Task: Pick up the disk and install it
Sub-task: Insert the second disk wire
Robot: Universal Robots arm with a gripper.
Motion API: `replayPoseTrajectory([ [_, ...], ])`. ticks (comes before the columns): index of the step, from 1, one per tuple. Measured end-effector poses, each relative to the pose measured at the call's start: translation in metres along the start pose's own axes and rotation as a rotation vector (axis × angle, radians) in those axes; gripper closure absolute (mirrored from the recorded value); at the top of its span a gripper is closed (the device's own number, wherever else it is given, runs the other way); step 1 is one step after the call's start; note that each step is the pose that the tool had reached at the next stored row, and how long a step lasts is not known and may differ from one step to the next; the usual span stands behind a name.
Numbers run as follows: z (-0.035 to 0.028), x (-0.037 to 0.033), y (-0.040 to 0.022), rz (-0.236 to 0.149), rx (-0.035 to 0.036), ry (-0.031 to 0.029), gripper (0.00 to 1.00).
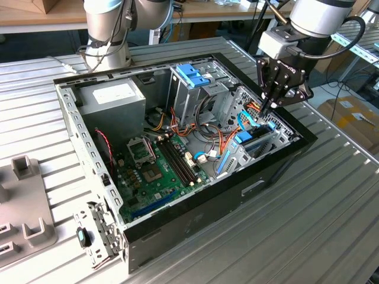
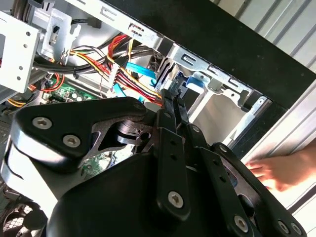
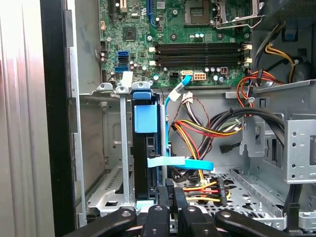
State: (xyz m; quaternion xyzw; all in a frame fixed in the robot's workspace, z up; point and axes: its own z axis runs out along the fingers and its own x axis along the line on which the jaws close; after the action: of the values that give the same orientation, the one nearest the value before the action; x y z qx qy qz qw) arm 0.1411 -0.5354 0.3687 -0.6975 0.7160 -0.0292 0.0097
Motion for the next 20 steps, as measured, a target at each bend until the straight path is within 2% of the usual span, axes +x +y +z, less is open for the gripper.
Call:
replayPoseTrajectory([
  [4,0.0002,0.0003,0.0,0.0,0.0,-0.0011,0.84],
  [7,0.0002,0.0029,-0.0001,0.0,-0.0003,-0.0113,0.84],
  [8,0.0003,0.0047,-0.0001,0.001,-0.0005,-0.0186,0.84],
  [9,0.0004,0.0051,-0.0001,0.001,-0.0006,-0.0206,0.84],
  [17,0.0004,0.0056,-0.0001,0.001,-0.0006,-0.0226,0.84],
  [20,0.0025,0.0056,0.0,0.001,-0.0006,-0.0224,0.84],
])
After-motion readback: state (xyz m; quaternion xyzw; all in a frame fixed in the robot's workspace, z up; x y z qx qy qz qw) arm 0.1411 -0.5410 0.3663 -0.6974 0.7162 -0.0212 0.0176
